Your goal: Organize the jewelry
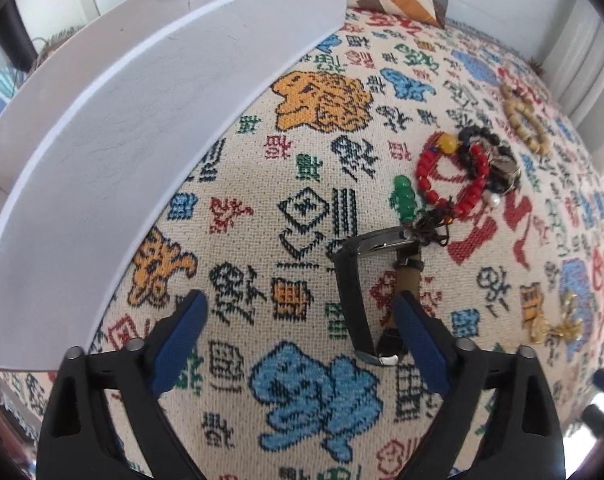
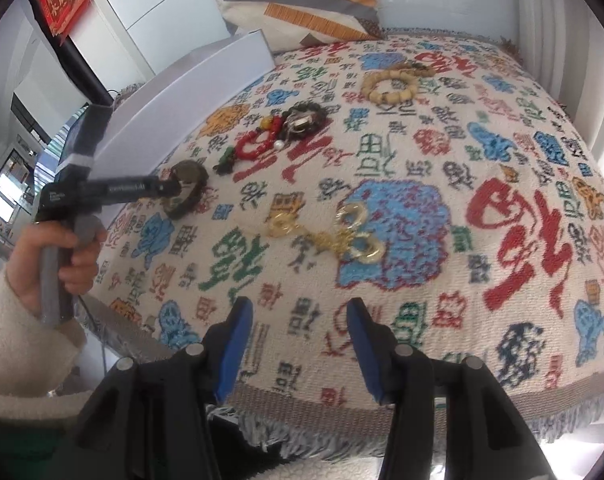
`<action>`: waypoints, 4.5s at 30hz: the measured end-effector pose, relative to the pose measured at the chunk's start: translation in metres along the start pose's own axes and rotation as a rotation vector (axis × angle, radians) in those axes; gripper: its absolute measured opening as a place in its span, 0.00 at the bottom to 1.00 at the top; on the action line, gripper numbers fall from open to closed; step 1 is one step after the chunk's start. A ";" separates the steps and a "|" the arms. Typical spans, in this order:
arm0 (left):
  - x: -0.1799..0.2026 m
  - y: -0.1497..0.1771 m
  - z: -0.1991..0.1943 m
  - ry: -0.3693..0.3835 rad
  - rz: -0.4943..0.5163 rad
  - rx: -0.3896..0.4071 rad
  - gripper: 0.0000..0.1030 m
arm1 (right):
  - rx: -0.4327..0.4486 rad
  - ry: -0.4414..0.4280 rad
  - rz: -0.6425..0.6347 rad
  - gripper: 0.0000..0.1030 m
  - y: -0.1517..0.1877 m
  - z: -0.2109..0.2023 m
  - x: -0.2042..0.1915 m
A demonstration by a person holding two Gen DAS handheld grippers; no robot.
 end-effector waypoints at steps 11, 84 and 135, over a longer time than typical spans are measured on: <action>0.006 0.010 -0.001 0.045 0.072 0.018 0.04 | -0.059 -0.120 -0.003 0.49 -0.002 0.022 -0.009; -0.269 -0.108 -0.049 0.110 -0.429 0.027 0.35 | 0.022 -0.227 -0.366 0.47 -0.343 0.094 -0.324; 0.036 0.115 -0.054 0.101 0.211 0.074 0.97 | 0.133 0.220 0.024 0.77 -0.015 -0.021 -0.016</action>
Point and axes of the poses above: each gripper's, at about its wrist camera, not at the fingertips, and z roughly the way its jaws point, x to its right, y to its underside, the point moved 6 cm from there along z, roughly the way its jaws point, and after that the axes turned 11 degrees about -x, right-handed, at the moved point
